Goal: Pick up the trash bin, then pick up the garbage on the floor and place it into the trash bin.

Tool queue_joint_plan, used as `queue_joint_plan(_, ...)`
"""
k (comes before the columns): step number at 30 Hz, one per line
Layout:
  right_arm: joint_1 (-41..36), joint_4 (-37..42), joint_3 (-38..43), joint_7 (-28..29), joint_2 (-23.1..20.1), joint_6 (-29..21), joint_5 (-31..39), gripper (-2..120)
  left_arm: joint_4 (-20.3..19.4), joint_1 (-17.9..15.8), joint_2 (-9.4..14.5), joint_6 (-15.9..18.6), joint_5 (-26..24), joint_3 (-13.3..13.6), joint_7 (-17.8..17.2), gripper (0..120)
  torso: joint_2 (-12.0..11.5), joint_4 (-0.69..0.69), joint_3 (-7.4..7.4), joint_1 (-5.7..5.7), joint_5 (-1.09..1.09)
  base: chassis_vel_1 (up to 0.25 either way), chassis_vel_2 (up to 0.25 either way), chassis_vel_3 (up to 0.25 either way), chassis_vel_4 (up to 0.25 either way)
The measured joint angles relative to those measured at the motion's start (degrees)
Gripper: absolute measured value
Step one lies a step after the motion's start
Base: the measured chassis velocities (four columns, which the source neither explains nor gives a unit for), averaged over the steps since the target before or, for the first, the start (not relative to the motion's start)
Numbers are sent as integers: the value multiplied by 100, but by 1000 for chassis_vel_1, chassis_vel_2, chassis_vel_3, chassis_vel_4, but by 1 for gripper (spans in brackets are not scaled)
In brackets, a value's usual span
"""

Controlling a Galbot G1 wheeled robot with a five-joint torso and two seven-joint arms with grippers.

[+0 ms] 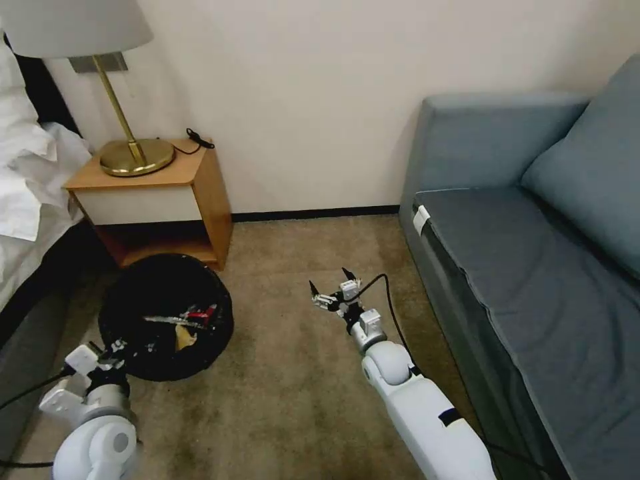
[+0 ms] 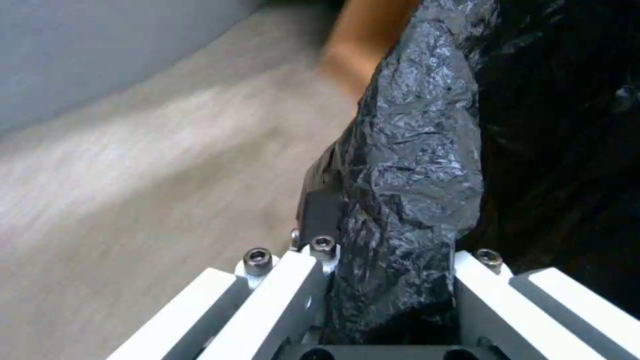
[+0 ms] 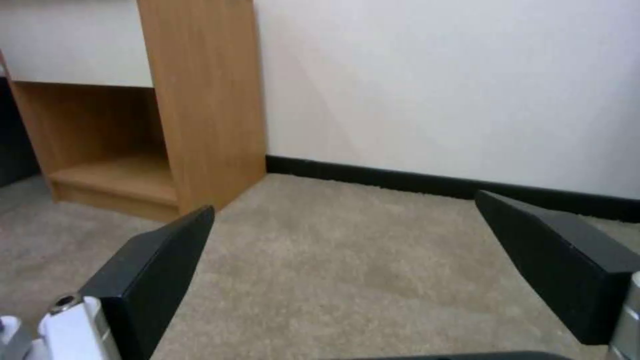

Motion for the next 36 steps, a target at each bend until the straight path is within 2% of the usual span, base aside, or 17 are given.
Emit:
queue_joint_plan(5, -120, 126, 72, -17, -62, 4, -43, 100, -106, 233, -32, 217, -487, -65, -429, 3, 0, 0, 0, 0, -1, 0, 0, 0, 0)
queue_joint_plan(6, -120, 126, 72, -17, -62, 4, -43, 100, -106, 233, -32, 217, -487, -65, -429, 3, 0, 0, 0, 0, -1, 0, 0, 0, 0)
queue_joint_plan(10, -237, 282, 86, -91, -184, 9, -159, 100, -281, 360, -97, 381, -1166, -84, -715, 3, 0, -1, 0, 0, -1, 0, 0, 0, 0)
queue_joint_plan(17, -332, 443, 99, -115, -279, 22, -195, 100, -430, 397, -163, 460, -1410, -79, -752, 3, 0, -1, 0, 1, -1, 0, 0, 0, 0)
queue_joint_plan(24, -443, 567, 150, -130, -320, 27, -206, 100, -542, 466, -159, 538, -1454, -81, -757, 20, 0, -1, 0, 0, -1, 0, 0, 0, 0)
queue_joint_plan(26, -484, 622, 167, -135, -328, 28, -218, 100, -554, 482, -142, 537, -1429, -86, -756, 32, 0, -1, 0, 0, -1, 0, 0, 0, 0)
queue_joint_plan(28, -499, 635, 172, -136, -328, 28, -224, 100, -556, 486, -140, 536, -1419, -86, -753, 35, 0, -1, 0, 0, -1, 0, 0, 0, 0)
queue_joint_plan(31, -541, 666, 187, -141, -309, 29, -254, 100, -582, 525, -121, 530, -1399, -91, -744, 48, 0, -1, 0, 0, -1, 0, 0, 0, 0)
queue_joint_plan(32, -541, 666, 187, -141, -309, 29, -254, 100, -582, 525, -121, 530, -1399, -91, -744, 48, 0, -1, 0, 0, -1, 0, 0, 0, 0)
queue_joint_plan(35, -576, 699, 203, -141, -268, 29, -275, 100, -605, 550, -103, 492, -1327, -95, -740, 62, 0, -1, 0, 0, -1, 0, 0, 0, 0)
queue_joint_plan(36, -603, 737, 218, -140, -238, 29, -280, 100, -619, 568, -86, 435, -1147, -96, -724, 68, 0, -1, 0, 0, -2, 0, 0, 0, 0)
